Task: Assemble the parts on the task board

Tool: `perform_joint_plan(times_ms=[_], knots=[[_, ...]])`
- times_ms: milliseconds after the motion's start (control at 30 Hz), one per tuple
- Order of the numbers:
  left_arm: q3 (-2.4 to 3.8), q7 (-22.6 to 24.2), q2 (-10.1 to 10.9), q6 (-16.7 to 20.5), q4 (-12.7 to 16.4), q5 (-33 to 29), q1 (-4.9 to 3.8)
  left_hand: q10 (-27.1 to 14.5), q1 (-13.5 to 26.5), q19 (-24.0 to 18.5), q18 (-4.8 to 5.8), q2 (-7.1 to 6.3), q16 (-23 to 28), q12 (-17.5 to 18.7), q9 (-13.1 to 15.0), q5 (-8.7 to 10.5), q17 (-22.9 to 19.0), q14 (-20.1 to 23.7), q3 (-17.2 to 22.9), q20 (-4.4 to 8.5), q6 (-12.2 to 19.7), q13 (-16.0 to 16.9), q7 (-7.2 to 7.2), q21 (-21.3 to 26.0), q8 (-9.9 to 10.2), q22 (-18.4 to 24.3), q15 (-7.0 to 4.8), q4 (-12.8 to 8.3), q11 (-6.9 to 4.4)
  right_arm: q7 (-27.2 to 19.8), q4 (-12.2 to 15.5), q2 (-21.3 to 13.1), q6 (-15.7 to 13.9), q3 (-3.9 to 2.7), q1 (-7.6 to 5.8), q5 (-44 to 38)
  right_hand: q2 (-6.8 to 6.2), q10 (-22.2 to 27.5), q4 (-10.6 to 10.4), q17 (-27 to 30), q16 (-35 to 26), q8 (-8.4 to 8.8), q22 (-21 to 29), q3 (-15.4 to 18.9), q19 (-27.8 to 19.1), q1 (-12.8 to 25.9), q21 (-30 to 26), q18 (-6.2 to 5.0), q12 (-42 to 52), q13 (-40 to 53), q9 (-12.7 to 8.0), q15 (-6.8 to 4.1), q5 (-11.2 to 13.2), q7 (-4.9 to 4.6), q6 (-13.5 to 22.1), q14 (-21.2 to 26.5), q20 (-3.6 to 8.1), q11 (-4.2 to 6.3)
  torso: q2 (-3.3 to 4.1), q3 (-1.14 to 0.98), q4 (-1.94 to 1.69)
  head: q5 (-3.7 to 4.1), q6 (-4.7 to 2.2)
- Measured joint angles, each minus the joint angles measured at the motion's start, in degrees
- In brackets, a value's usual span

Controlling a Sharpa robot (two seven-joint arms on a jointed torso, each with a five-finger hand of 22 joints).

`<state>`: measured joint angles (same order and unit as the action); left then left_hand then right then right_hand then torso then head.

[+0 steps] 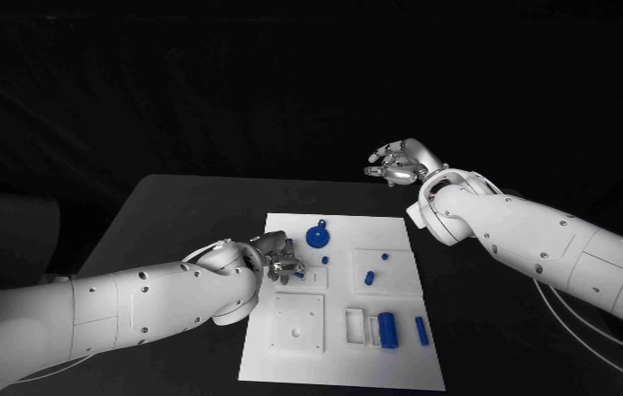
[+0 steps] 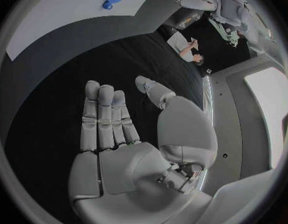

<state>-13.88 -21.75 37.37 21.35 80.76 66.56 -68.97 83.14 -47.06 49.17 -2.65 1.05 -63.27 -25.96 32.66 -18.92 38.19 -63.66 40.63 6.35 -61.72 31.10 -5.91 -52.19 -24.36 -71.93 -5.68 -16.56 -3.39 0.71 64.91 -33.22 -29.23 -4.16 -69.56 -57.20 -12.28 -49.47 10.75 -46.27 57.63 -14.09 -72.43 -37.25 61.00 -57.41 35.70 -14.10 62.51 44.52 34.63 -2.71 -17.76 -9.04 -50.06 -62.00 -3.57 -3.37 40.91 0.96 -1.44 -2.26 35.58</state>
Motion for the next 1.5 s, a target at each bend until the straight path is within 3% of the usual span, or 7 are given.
perform_joint_plan(times_ms=[467, 700, 1500], knots=[[-0.01, 0.25, -0.75, 3.08, -1.22, -0.71, 1.67, -0.02, -0.21, 0.0, 0.0, -0.22, 0.0, 0.0, 0.05, -0.34, -0.03, -0.02, 0.0, 0.0, 0.01, 0.05, 0.01, 0.0, 0.08, -0.03, 0.0, 0.0, 0.0, 0.08, -0.08, 0.0, 0.23, 0.0, 0.0, 0.0, 0.02, -0.01, 0.0, 0.05, 0.0, 0.0, 0.0, 0.0, 0.0, 0.02, 0.0, 0.26, 0.0, -0.09, 0.01, 0.0, -0.22, -0.06, -0.08, 0.0, 0.0, -0.01, 0.0, 0.02, 0.06, -0.14, 0.21], [0.02, 0.45, -0.88, 3.58, -1.73, -1.03, 1.71, -0.04, -0.2, -0.01, 0.01, -0.24, 0.0, 0.0, 0.1, -0.33, -0.05, -0.1, -0.01, 0.0, 0.01, 0.11, 0.02, 0.0, 0.23, -0.09, 0.08, 0.0, 0.0, 0.11, -0.09, -0.04, 0.42, 0.0, 0.0, 0.01, 0.3, -0.01, 0.0, 0.05, 0.0, 0.0, 0.0, 0.0, 0.0, 0.3, 0.0, -0.41, 0.0, -0.21, 0.01, 0.0, -0.22, -0.09, -0.13, 0.0, 0.0, -0.01, 0.0, 0.03, 0.1, -0.04, 0.31], [0.12, 0.54, -1.21, 2.43, -2.07, -1.42, 1.63, -0.06, 0.16, -0.01, 0.01, -0.59, 0.0, 0.0, 0.17, -0.3, -0.06, -0.09, -0.1, -0.01, -0.11, 0.15, -0.09, 0.0, 0.2, -0.13, 0.09, 0.06, 0.01, 0.28, -0.17, -0.01, 0.8, 0.0, 0.0, 0.01, 0.3, -0.01, 0.0, 0.05, 0.0, 0.0, -0.04, 0.0, -0.01, 0.3, -0.22, -0.39, 0.21, -0.38, 0.01, -0.13, -0.22, -0.08, -0.28, -0.16, -0.01, -0.01, 0.01, 0.02, 0.08, 0.18, 0.52]])
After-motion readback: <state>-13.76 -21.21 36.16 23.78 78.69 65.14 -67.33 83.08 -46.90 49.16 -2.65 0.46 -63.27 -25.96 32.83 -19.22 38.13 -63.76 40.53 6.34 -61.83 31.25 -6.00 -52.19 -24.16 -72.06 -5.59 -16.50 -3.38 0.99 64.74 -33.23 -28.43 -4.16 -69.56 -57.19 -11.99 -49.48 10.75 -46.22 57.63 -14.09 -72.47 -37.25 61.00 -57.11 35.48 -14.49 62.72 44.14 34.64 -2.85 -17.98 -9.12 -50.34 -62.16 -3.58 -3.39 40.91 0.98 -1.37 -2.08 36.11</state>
